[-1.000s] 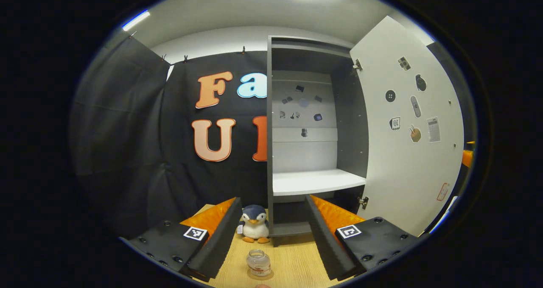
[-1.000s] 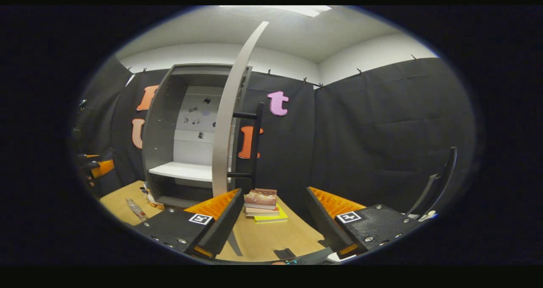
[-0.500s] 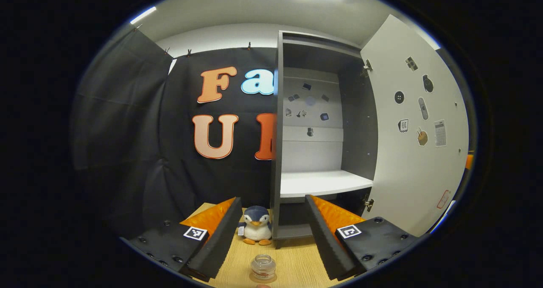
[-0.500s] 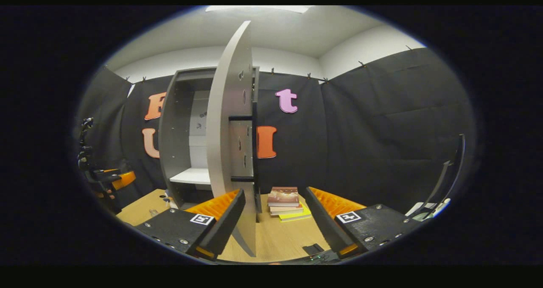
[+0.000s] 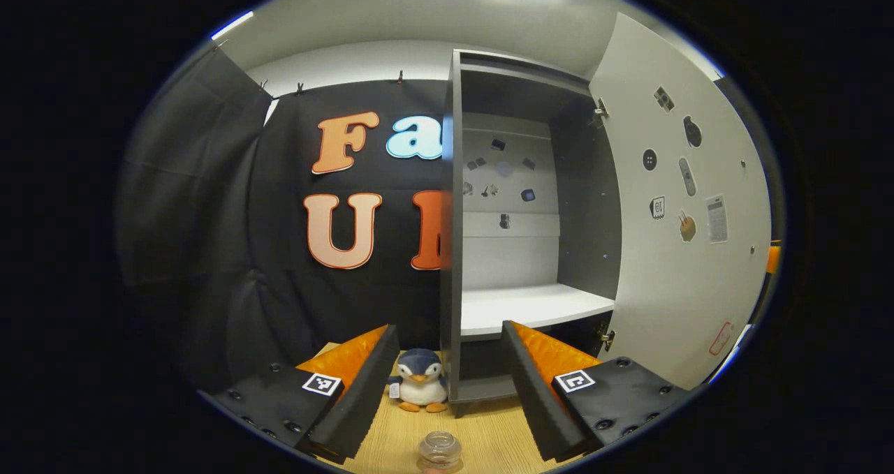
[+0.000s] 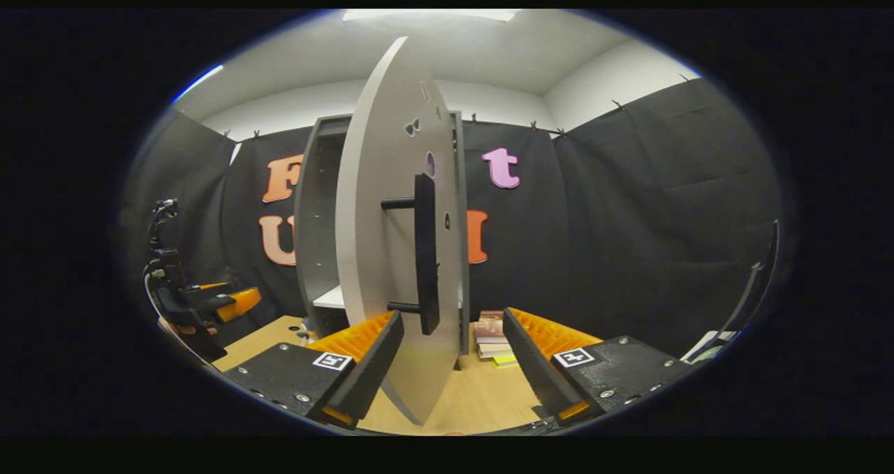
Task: Open the cabinet door with the right hand, grasp the bottle in the cabinet with the left hand and place it on the coaster, then close the cabinet door with the right hand.
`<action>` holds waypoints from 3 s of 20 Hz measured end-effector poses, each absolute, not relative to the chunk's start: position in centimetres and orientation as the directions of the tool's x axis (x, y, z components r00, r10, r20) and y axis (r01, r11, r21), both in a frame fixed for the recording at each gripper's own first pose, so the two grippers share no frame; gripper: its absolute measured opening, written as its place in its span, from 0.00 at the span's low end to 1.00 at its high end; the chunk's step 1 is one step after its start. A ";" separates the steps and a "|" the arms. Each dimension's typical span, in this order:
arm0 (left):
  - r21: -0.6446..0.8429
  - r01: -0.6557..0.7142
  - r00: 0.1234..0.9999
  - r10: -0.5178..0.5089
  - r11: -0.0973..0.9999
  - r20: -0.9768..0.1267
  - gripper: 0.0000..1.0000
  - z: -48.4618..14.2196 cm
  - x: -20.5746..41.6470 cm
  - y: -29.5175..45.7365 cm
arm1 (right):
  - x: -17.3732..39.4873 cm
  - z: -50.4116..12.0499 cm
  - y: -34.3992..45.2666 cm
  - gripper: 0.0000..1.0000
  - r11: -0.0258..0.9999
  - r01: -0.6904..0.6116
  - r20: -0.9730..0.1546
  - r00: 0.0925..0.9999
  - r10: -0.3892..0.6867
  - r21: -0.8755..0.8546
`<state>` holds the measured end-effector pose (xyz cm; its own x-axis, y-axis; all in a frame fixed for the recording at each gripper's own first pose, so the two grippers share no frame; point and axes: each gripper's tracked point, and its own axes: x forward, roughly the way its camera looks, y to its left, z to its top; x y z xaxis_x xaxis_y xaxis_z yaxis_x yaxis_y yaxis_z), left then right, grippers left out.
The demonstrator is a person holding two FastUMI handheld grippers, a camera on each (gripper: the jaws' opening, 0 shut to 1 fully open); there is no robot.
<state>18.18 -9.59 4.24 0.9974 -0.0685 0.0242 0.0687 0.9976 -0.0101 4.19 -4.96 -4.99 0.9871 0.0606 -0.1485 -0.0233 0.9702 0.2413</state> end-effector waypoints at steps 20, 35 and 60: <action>-0.031 -0.081 0.997 0.080 0.996 -0.017 0.95 2.0 18.2 -0.5 | 11.9 -3.8 8.1 0.95 0.878 -0.308 -0.074 0.931 0.358 0.365; -0.035 -0.141 0.990 0.140 0.989 -0.029 0.95 1.5 18.6 3.5 | 15.0 -3.9 11.2 0.95 0.878 -0.333 -0.077 0.922 0.380 0.345; -0.056 -0.088 0.996 0.086 0.995 -0.029 0.96 1.5 18.7 2.7 | 17.9 -4.4 12.0 0.95 0.940 -0.164 -0.092 0.976 0.199 0.298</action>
<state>18.69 2.68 1.49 0.9958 0.0864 -0.0290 -0.0879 0.9946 -0.0556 17.92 12.03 -4.36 0.9756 0.1990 -0.0923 -0.1637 0.9404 0.2980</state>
